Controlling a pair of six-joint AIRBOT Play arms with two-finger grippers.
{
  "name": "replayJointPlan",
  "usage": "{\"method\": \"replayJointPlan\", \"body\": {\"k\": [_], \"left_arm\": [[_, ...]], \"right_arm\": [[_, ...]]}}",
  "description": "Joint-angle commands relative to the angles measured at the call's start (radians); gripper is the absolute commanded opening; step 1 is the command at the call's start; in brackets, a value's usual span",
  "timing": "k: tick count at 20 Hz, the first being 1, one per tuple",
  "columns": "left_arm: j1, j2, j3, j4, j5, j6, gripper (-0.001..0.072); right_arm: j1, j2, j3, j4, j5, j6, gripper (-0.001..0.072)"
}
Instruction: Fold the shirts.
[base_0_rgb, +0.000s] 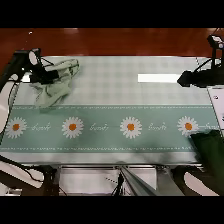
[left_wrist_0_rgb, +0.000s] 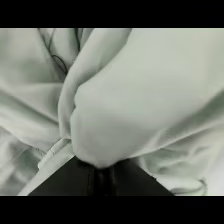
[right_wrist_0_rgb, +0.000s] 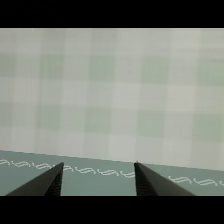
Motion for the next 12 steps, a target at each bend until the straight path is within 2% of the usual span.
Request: {"method": "replayJointPlan", "body": {"k": [1, 6, 9, 12], "left_arm": [[-0.039, 0.089, 0.124, -0.01, -0.048, 0.013, 0.0028], [-0.195, 0.361, 0.297, -0.01, -0.027, 0.019, 0.0028], [-0.329, 0.543, 0.319, -0.01, -0.007, 0.021, 0.0028], [-0.492, 0.678, 0.319, -0.011, -0.005, 0.02, 0.0029]], "right_arm": [[0.0, 0.0, 0.0, 0.0, 0.006, 0.0, 0.0526], [0.0, 0.027, 0.0, 0.0, 0.122, -0.009, 0.0526], [0.0, 0.069, 0.0, -0.015, 0.191, -0.009, 0.0526], [0.0, 0.121, 0.0, -0.094, 0.23, -0.009, 0.0526]]}}
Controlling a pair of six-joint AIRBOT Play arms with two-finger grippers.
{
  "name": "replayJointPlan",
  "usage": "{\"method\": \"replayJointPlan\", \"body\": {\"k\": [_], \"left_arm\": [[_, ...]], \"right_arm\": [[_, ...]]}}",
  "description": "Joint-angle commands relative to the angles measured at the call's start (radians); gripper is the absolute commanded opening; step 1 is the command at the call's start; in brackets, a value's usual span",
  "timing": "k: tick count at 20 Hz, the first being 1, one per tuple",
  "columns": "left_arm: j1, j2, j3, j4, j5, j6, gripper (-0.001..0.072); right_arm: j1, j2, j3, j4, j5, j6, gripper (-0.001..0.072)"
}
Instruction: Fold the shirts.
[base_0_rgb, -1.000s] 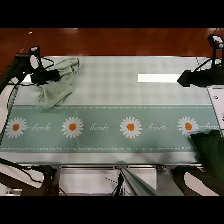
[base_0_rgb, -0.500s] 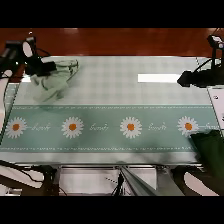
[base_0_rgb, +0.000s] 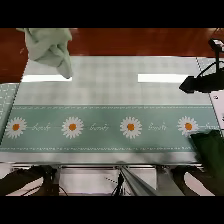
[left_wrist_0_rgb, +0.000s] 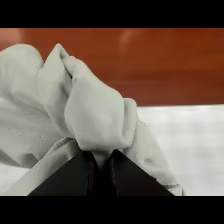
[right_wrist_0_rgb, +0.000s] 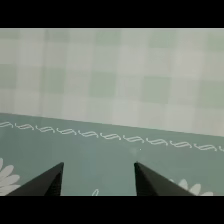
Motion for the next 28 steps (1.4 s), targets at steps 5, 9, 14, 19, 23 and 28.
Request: {"method": "replayJointPlan", "body": {"k": [5, 9, 14, 19, 23, 28], "left_arm": [[-0.396, 0.169, -0.001, -0.001, -0.004, 0.002, 0.0029], [-0.512, 0.1, -0.117, -0.077, -0.004, -0.002, 0.0028], [-0.593, -0.045, -0.368, -0.142, 0.051, -0.002, 0.0029], [-0.569, -0.19, -0.538, -0.287, 0.176, -0.001, 0.0029], [-0.391, -0.137, -0.399, -0.294, 0.106, 0.011, 0.013], [-0.042, -0.042, -0.291, -0.272, -0.205, 0.053, 0.0621]], "right_arm": [[0.0, 0.105, 0.0, -0.212, 0.13, 0.0, 0.0526], [0.0, 0.108, 0.0, -0.323, 0.178, 0.0, 0.0526], [0.0, 0.108, 0.0, -0.35, 0.145, 0.011, 0.0526], [0.0, 0.108, 0.0, -0.354, 0.129, 0.011, 0.0526], [0.0, 0.108, 0.0, -0.353, 0.121, 0.011, 0.0526], [0.0, 0.107, 0.0, -0.352, 0.107, 0.011, 0.0527]]}}
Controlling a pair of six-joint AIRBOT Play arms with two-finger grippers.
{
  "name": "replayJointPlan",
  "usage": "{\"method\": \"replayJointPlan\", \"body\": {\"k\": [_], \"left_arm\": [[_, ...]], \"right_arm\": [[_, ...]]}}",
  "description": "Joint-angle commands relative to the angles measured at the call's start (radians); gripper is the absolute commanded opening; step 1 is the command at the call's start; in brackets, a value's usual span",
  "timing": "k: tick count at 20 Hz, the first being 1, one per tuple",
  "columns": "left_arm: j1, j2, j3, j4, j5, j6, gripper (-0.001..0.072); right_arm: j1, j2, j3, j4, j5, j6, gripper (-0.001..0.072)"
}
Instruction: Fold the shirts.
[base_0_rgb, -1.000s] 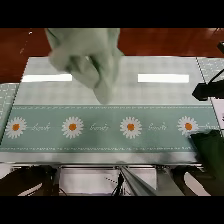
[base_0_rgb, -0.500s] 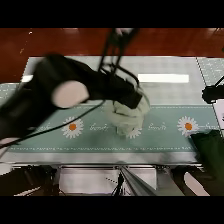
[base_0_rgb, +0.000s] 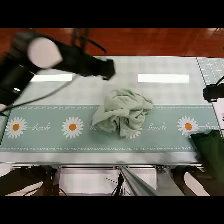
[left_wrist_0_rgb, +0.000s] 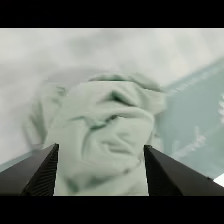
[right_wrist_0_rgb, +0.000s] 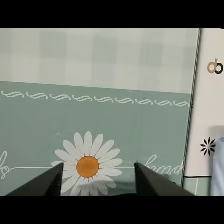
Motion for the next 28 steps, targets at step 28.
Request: {"method": "replayJointPlan", "body": {"k": [28], "left_arm": [[0.404, -0.217, -0.869, -1.018, 0.021, 0.623, 0.059]], "right_arm": [[0.0, -0.134, -0.002, 0.051, 0.001, 0.0, 0.06]]}}
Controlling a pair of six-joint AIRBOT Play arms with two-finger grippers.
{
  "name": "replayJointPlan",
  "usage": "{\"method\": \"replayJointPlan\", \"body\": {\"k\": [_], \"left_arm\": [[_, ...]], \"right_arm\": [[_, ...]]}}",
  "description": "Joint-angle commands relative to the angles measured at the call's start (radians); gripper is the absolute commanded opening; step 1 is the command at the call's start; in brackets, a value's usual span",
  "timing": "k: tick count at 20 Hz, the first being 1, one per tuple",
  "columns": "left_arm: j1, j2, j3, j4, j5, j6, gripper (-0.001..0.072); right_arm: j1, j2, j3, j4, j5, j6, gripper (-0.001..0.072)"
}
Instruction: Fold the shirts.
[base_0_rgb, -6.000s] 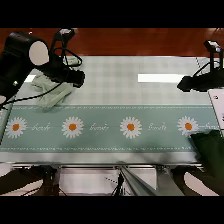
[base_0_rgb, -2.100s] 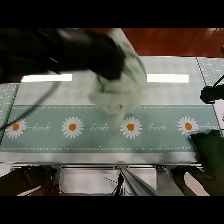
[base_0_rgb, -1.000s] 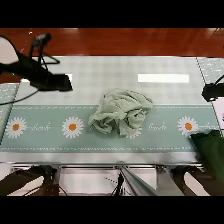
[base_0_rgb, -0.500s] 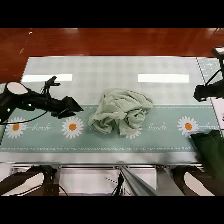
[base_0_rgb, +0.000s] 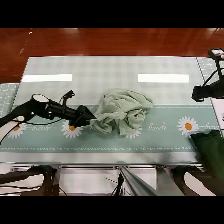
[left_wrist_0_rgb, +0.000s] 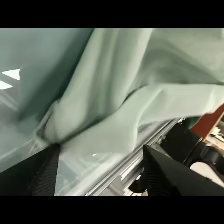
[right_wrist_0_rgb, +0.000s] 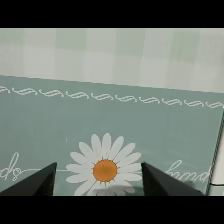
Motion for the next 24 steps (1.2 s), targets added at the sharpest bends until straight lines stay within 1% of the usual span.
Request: {"method": "replayJointPlan", "body": {"k": [1, 2, 3, 5, 6, 7, 8, 10, 11, 13, 15, 17, 18, 19, 21, 22, 24], "left_arm": [[-0.066, -0.085, -0.003, -0.195, 0.063, 0.052, 0.0438], [-0.069, -0.1, -0.003, -0.235, 0.071, 0.052, 0.0103], [-0.068, -0.114, -0.003, -0.256, 0.071, 0.058, 0.0029], [-0.066, -0.119, -0.003, -0.249, 0.068, 0.079, 0.0028], [-0.066, -0.117, -0.003, -0.246, 0.062, 0.079, 0.0028], [-0.066, -0.114, -0.003, -0.246, 0.054, 0.097, 0.0029], [-0.066, -0.113, -0.003, -0.246, 0.042, 0.101, 0.0028], [-0.066, -0.112, -0.003, -0.246, 0.019, 0.121, 0.0029], [-0.066, -0.112, -0.003, -0.246, 0.009, 0.127, 0.0028], [-0.066, -0.111, -0.003, -0.246, 0.006, 0.127, 0.0028], [-0.066, -0.109, -0.003, -0.246, 0.006, 0.131, 0.0028], [-0.066, -0.107, -0.003, -0.246, 0.004, 0.145, 0.0028], [-0.066, -0.107, -0.003, -0.246, -0.002, 0.149, 0.0029], [-0.066, -0.107, -0.003, -0.246, -0.011, 0.157, 0.0029], [-0.066, -0.107, -0.003, -0.247, -0.027, 0.179, 0.0029], [-0.067, -0.107, -0.003, -0.247, -0.029, 0.182, 0.0029], [-0.067, -0.107, -0.003, -0.247, -0.028, 0.194, 0.0028]], "right_arm": [[0.0, -0.001, -0.001, 0.0, 0.021, 0.0, 0.06], [0.0, -0.001, -0.001, 0.0, 0.028, 0.0, 0.06], [0.0, -0.001, -0.001, -0.003, 0.029, 0.0, 0.0599], [0.0, -0.001, -0.001, -0.024, 0.016, 0.0, 0.0568], [-0.004, -0.001, -0.002, -0.03, 0.004, 0.0, 0.051], [-0.017, -0.001, -0.012, -0.016, -0.016, 0.0, 0.0504], [-0.042, -0.001, -0.035, 0.039, -0.042, 0.0, 0.0504], [-0.116, -0.002, -0.117, 0.248, -0.099, -0.035, 0.052], [-0.147, -0.003, -0.163, 0.356, -0.118, -0.072, 0.0549], [-0.198, -0.021, -0.274, 0.613, -0.113, -0.175, 0.055], [-0.194, -0.038, -0.379, 0.789, -0.109, -0.246, 0.055], [-0.155, -0.043, -0.484, 0.861, -0.16, -0.304, 0.0549], [-0.131, -0.043, -0.536, 0.885, -0.201, -0.36, 0.055], [-0.11, -0.043, -0.578, 0.899, -0.249, -0.368, 0.055], [-0.069, -0.043, -0.646, 0.991, -0.346, -0.365, 0.055], [-0.043, -0.043, -0.667, 1.041, -0.39, -0.366, 0.055], [0.027, -0.043, -0.676, 1.079, -0.473, -0.367, 0.0549]]}}
